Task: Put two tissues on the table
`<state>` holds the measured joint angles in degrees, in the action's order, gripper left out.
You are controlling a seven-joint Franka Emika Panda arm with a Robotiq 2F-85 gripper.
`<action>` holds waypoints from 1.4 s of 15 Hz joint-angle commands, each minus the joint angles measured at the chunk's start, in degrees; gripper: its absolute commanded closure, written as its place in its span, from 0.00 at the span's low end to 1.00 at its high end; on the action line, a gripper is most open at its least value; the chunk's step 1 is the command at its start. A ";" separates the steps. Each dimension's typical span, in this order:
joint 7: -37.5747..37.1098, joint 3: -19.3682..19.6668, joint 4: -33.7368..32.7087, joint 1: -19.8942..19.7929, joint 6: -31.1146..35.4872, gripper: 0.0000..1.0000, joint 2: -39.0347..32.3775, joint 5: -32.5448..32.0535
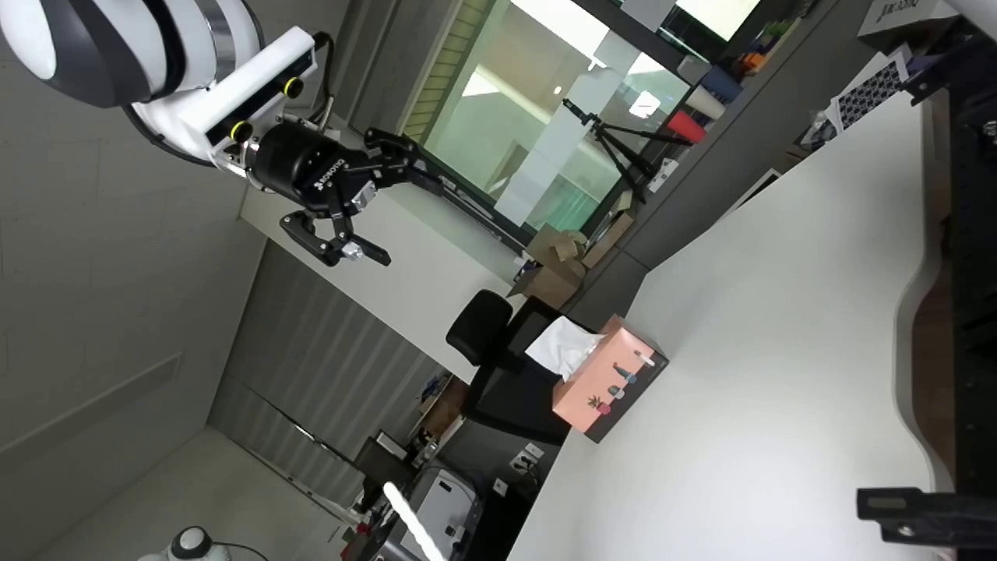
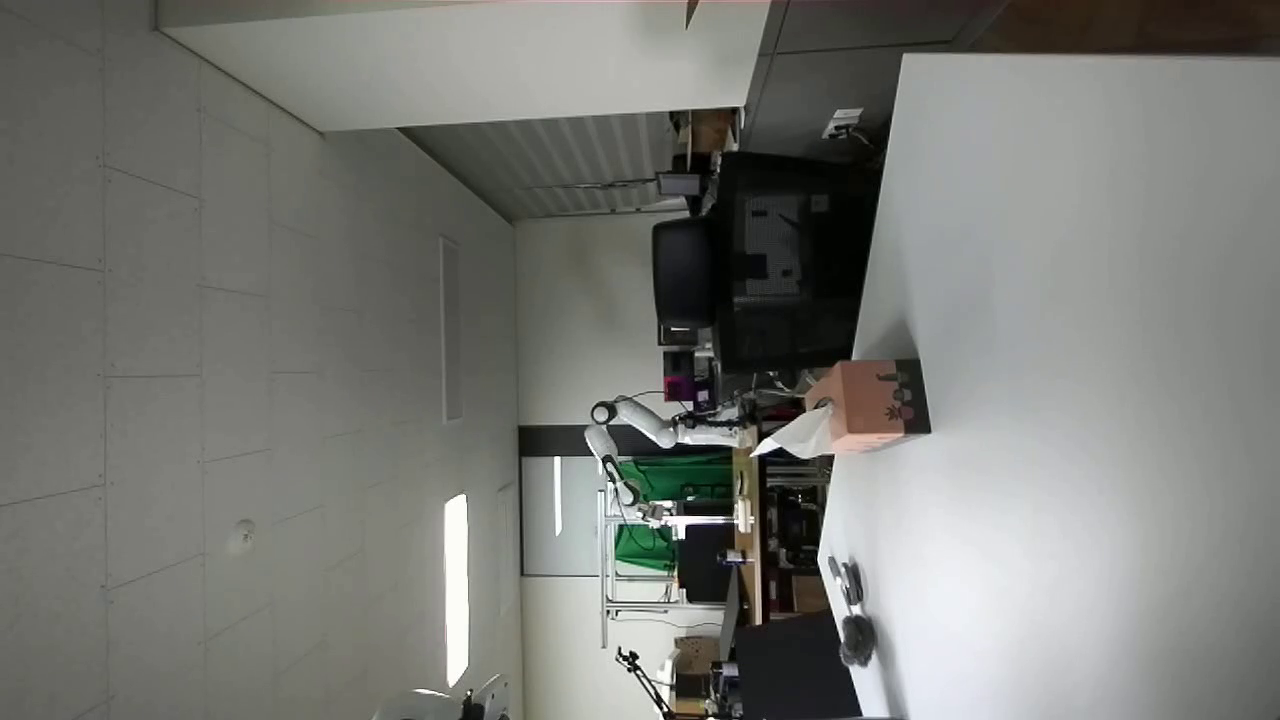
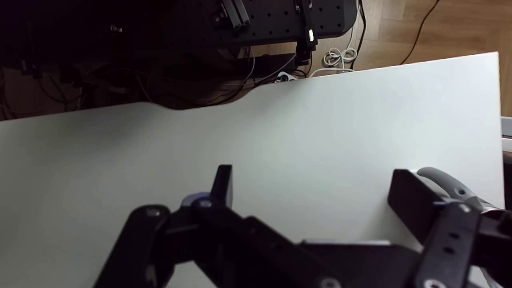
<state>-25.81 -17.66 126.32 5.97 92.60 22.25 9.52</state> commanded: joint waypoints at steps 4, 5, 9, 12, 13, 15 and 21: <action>2.11 1.04 -1.75 0.52 0.39 0.00 -2.67 -2.31; 4.38 1.53 -2.33 0.59 0.88 0.00 -3.82 -2.88; 11.26 3.32 -4.82 0.05 4.22 0.00 -10.04 -8.03; 9.15 4.68 -7.44 -0.99 7.83 0.00 -15.61 -13.93; 8.27 5.22 -8.48 -1.21 9.05 0.00 -17.43 -15.77; 5.38 6.46 -11.14 -1.62 11.72 0.00 -21.42 -19.24; 5.03 11.39 -15.14 -1.61 13.26 0.00 -26.54 -23.02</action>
<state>-20.93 -7.32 111.18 3.29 105.96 -4.39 -13.62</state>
